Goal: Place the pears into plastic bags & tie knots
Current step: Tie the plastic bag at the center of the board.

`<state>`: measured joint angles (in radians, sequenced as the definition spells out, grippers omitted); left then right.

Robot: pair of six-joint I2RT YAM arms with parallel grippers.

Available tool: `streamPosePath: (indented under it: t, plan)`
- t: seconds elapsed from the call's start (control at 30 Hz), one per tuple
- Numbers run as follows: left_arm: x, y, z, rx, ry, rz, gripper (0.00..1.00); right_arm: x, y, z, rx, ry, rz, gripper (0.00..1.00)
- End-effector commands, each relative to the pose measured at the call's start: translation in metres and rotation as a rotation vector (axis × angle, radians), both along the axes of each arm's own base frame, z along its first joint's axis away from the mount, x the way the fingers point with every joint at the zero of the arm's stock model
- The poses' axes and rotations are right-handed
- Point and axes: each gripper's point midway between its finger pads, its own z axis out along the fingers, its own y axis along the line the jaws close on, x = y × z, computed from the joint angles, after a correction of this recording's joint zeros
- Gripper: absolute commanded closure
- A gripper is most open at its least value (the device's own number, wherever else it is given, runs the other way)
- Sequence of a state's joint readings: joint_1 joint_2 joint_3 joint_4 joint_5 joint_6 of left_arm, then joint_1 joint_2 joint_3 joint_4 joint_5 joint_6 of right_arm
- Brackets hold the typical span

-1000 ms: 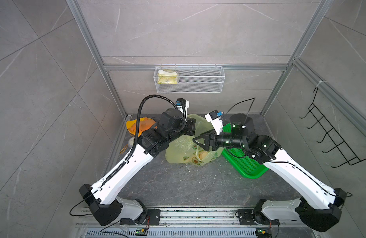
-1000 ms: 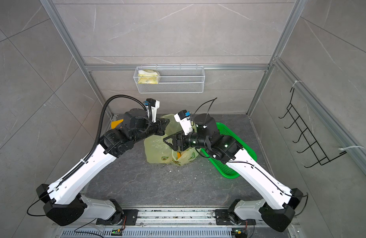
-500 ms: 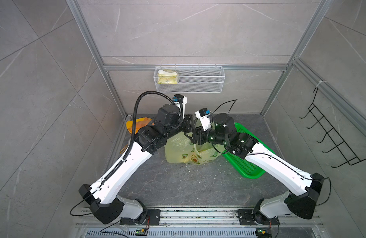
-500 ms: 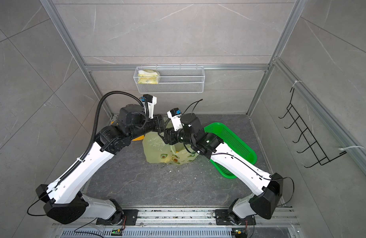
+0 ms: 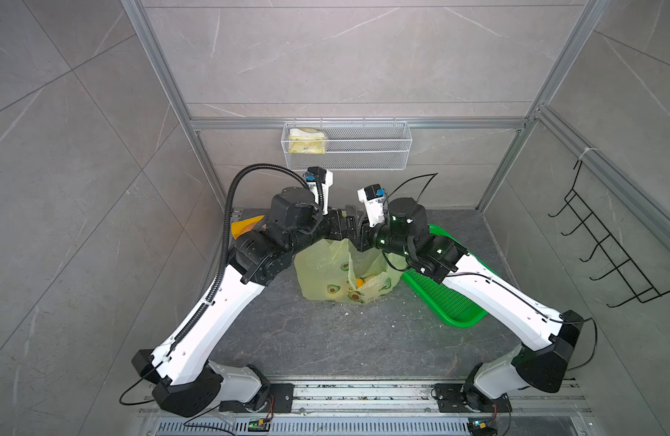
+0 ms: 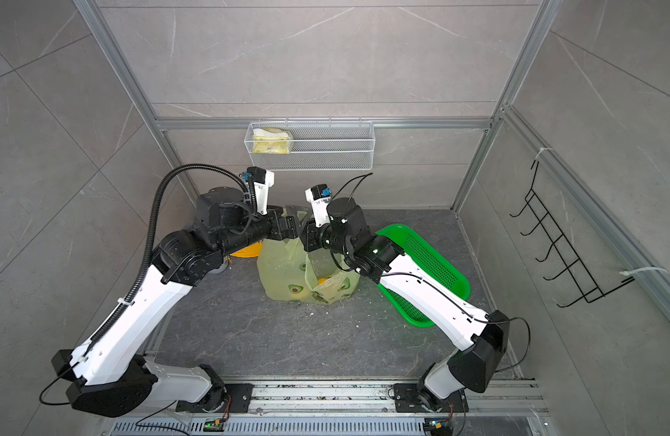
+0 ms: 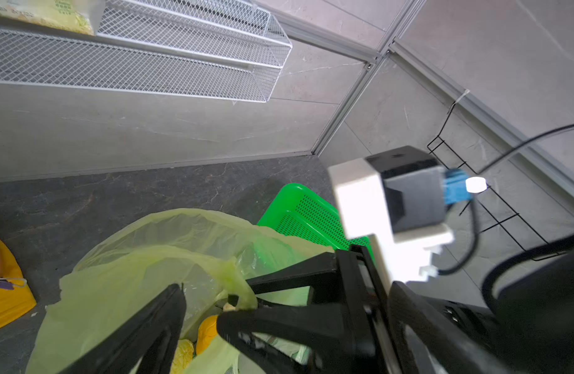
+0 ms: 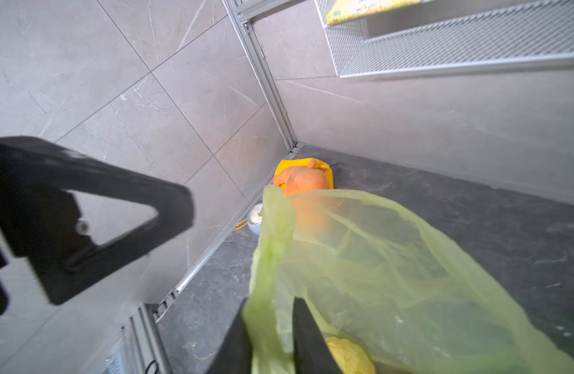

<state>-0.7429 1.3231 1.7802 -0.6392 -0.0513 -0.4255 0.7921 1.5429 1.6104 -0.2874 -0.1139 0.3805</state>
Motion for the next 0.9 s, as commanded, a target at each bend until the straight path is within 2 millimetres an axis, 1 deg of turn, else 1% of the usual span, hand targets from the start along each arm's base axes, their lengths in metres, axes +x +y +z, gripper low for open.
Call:
streamPosePath:
  t: [0.0, 0.07, 0.13, 0.17, 0.2, 0.23, 0.3, 0.33, 0.4, 0.43, 0.63, 0.73, 0.87]
  plan:
    - [-0.030, 0.037, 0.032, -0.026, -0.130, 0.032, 0.00, -0.002, 0.010, -0.001, -0.012, 0.012, 0.039, 0.87]
    - [-0.036, 0.057, 0.012, 0.019, -0.139, 0.084, 0.00, -0.004, 0.010, 0.006, -0.019, 0.002, 0.052, 0.92]
    - [-0.041, 0.068, -0.015, 0.059, -0.150, 0.099, 0.00, -0.006, 0.010, 0.018, -0.027, -0.014, 0.070, 0.94]
    - [-0.045, 0.072, -0.023, 0.073, -0.174, 0.099, 0.00, -0.008, 0.010, 0.023, -0.034, -0.021, 0.081, 0.95]
    - [-0.044, 0.076, -0.047, 0.103, -0.168, 0.111, 0.00, -0.009, 0.010, 0.030, -0.042, -0.029, 0.088, 0.96]
    - [-0.046, 0.080, -0.062, 0.123, -0.180, 0.117, 0.00, -0.010, 0.009, 0.035, -0.050, -0.036, 0.095, 0.97]
    - [-0.045, 0.084, -0.078, 0.128, -0.213, 0.133, 0.00, -0.013, 0.008, 0.043, -0.055, -0.052, 0.106, 0.98]
    - [-0.045, 0.084, -0.081, 0.124, -0.236, 0.135, 0.00, -0.015, 0.007, 0.048, -0.052, -0.062, 0.110, 0.99]
    - [-0.043, 0.079, -0.077, 0.108, -0.289, 0.119, 0.00, -0.017, 0.005, 0.053, -0.054, -0.071, 0.117, 0.99]
    - [-0.041, 0.074, -0.072, 0.104, -0.319, 0.107, 0.00, -0.019, 0.004, 0.054, -0.058, -0.075, 0.120, 0.99]
    - [-0.022, 0.039, -0.046, 0.130, -0.458, 0.028, 0.00, -0.020, 0.002, 0.049, -0.088, -0.075, 0.126, 1.00]
    - [-0.011, 0.030, -0.037, 0.154, -0.522, 0.033, 0.00, -0.022, 0.002, 0.046, -0.094, -0.071, 0.137, 1.00]
    - [0.008, 0.023, -0.033, 0.227, -0.576, 0.064, 0.00, -0.027, 0.002, 0.045, -0.096, -0.065, 0.157, 1.00]
